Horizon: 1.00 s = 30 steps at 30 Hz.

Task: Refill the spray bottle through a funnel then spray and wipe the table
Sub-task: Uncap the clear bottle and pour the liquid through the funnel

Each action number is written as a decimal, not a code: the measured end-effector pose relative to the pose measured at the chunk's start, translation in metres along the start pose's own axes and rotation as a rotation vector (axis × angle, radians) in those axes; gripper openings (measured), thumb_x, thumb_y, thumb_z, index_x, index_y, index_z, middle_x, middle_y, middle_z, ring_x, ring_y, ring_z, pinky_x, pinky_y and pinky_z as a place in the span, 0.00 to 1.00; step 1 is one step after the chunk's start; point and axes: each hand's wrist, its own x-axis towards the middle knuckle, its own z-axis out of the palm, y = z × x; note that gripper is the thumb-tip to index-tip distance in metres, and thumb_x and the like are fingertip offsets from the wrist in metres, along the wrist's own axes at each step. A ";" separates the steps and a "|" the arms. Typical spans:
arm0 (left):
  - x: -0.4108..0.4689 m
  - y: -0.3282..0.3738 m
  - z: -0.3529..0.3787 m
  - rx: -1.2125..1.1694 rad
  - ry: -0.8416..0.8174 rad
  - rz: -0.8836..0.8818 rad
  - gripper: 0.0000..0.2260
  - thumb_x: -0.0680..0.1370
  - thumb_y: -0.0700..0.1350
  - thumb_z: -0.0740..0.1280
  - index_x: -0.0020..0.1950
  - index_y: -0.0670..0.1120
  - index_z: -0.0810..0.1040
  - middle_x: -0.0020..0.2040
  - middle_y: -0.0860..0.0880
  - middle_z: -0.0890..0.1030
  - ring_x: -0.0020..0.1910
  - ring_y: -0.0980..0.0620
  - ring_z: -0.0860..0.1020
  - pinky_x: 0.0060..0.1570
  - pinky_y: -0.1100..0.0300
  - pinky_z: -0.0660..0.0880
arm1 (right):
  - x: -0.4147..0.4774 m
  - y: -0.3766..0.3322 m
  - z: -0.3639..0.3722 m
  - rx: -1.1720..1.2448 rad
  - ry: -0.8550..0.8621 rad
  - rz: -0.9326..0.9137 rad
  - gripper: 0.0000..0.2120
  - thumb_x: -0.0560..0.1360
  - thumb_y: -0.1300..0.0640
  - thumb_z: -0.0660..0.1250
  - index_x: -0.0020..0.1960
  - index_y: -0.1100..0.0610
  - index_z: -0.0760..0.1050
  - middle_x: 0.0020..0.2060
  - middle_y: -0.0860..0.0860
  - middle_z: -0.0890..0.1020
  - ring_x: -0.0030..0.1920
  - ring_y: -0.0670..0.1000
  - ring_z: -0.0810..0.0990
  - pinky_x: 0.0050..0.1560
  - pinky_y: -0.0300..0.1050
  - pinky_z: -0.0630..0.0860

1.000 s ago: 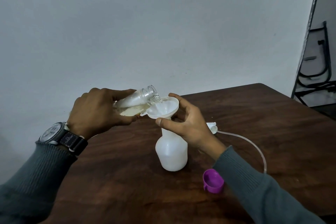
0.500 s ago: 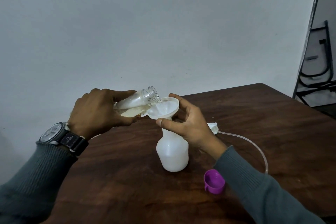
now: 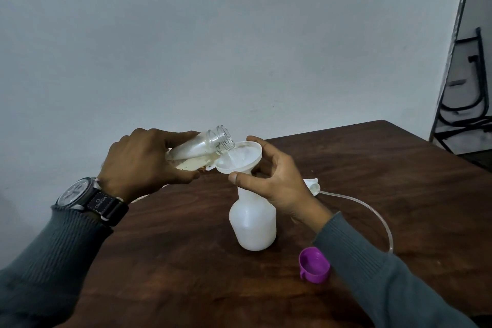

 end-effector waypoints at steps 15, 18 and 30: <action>0.001 0.000 -0.003 0.018 -0.029 -0.011 0.30 0.64 0.63 0.78 0.64 0.75 0.74 0.40 0.57 0.85 0.40 0.51 0.79 0.37 0.56 0.74 | 0.000 -0.001 0.000 -0.002 0.017 0.014 0.28 0.68 0.63 0.82 0.59 0.41 0.76 0.54 0.47 0.86 0.53 0.48 0.83 0.57 0.47 0.81; 0.001 0.000 -0.002 0.015 -0.033 -0.016 0.31 0.64 0.63 0.78 0.64 0.75 0.73 0.41 0.57 0.85 0.40 0.51 0.79 0.37 0.57 0.72 | 0.000 0.000 0.000 0.002 0.017 0.026 0.31 0.68 0.62 0.83 0.65 0.44 0.75 0.57 0.51 0.85 0.56 0.54 0.84 0.57 0.45 0.81; 0.001 -0.003 -0.002 0.023 -0.037 -0.019 0.31 0.64 0.64 0.78 0.64 0.76 0.73 0.42 0.56 0.86 0.42 0.50 0.80 0.39 0.55 0.75 | 0.000 -0.002 0.001 -0.001 0.013 0.020 0.29 0.68 0.62 0.83 0.61 0.41 0.76 0.55 0.46 0.85 0.55 0.51 0.84 0.53 0.40 0.81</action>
